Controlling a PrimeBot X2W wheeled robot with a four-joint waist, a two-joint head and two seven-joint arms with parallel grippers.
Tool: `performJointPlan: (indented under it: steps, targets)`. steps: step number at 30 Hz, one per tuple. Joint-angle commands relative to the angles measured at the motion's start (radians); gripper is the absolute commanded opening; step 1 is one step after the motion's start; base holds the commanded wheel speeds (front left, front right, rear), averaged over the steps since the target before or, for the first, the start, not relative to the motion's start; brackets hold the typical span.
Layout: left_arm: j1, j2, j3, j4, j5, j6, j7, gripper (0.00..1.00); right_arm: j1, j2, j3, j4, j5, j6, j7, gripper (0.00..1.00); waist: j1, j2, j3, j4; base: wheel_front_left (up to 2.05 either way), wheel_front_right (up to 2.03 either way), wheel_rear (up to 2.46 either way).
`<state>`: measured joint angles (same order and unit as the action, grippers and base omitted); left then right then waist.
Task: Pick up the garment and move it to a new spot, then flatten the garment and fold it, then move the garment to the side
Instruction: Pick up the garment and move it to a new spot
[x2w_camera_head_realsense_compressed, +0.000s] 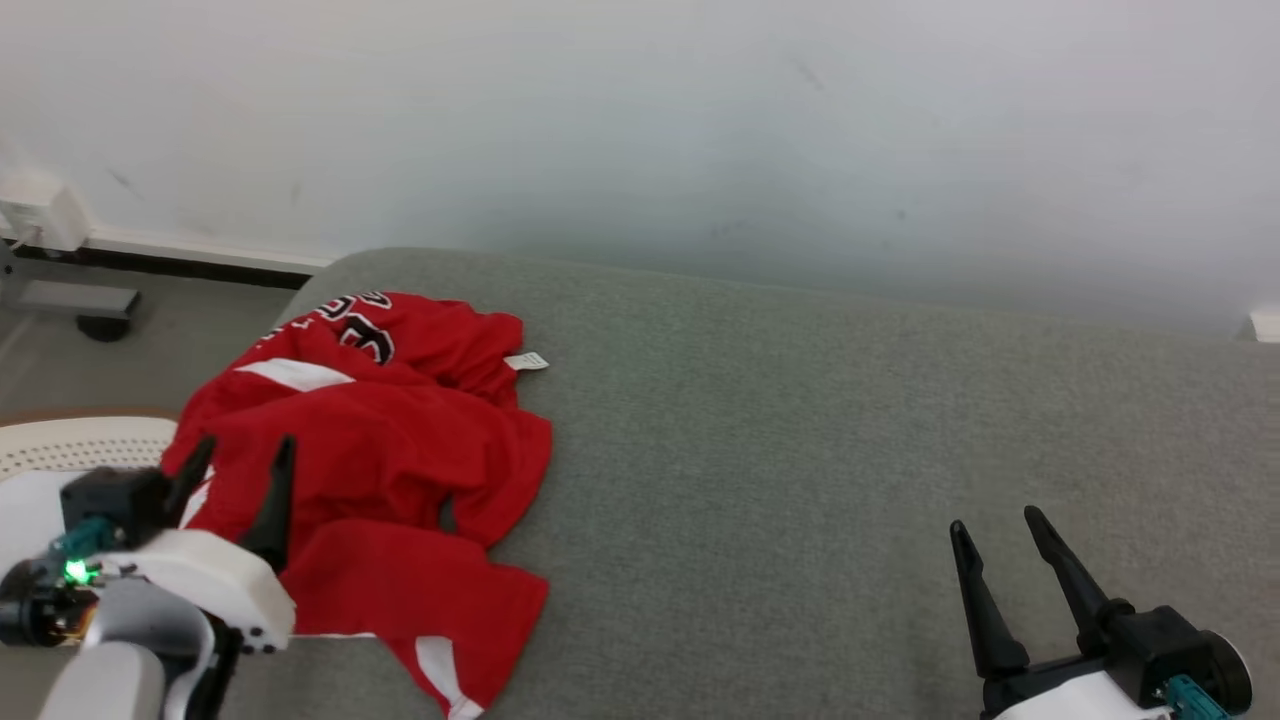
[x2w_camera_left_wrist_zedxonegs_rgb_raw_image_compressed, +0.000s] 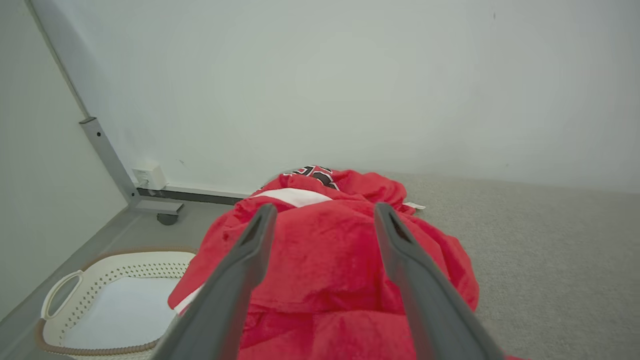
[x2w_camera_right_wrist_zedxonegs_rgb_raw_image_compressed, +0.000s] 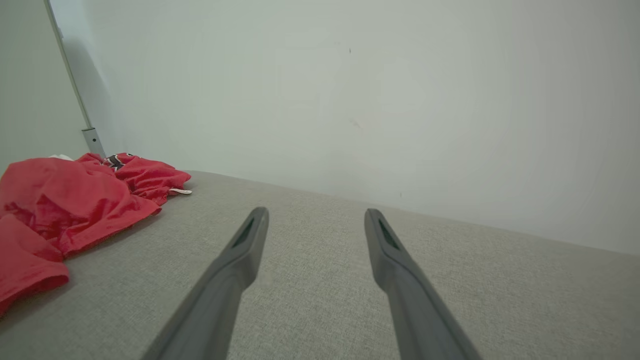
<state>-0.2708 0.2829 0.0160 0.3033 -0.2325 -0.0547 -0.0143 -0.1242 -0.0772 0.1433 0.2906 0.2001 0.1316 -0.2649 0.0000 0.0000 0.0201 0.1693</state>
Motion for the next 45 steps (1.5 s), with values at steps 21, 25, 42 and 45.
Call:
performJointPlan:
  steps: [21,25,42,45]
  targets:
    - [-0.21,0.261,0.042,0.316,-0.154,-0.06,0.531,1.0,-0.074,-0.009,0.021,-0.002,0.016,-0.002,0.001,1.0,0.0,0.0,0.144,-0.308,0.0,0.0,0.0]
    - [-0.202,0.277,0.033,0.385,-0.168,-0.066,0.568,1.0,-0.067,-0.009,0.02,0.001,0.021,-0.002,0.001,1.0,0.0,0.0,0.149,-0.33,0.0,0.0,0.0]
    - [-0.244,0.272,-0.071,0.427,-0.163,-0.075,0.555,0.0,-0.076,-0.009,0.027,0.012,0.019,-0.002,0.001,1.0,0.0,0.0,0.128,-0.299,0.0,0.0,0.0]
    - [-0.245,0.276,-0.087,0.399,-0.158,-0.075,0.537,0.0,-0.067,-0.006,0.025,0.013,0.016,-0.002,0.001,1.0,0.0,0.0,0.117,-0.289,0.0,0.0,0.0]
